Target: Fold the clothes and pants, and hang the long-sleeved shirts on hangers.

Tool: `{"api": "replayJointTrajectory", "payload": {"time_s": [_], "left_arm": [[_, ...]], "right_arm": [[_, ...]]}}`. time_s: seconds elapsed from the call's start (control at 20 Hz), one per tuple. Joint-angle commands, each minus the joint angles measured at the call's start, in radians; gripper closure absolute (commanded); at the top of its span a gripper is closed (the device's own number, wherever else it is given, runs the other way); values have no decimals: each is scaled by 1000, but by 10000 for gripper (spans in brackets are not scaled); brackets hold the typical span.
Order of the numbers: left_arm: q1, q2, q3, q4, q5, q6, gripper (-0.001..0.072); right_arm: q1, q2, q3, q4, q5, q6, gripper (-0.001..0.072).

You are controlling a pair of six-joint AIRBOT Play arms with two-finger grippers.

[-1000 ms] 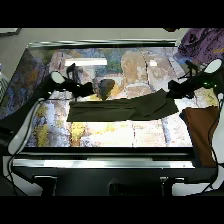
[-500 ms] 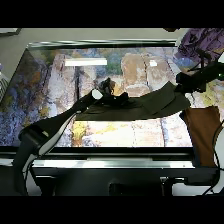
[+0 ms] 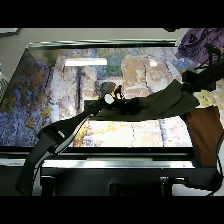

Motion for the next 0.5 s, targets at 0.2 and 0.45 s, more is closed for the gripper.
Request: {"api": "replayJointTrajectory", "payload": {"time_s": [0.2, 0.45], "left_arm": [[-26, -12, 12, -2, 1, -18, 695], [118, 96, 13, 208, -229, -35, 697]], "right_arm": [[1, 47, 1, 14, 9, 7, 684], [3, 46, 1, 141, -4, 42, 684]]}}
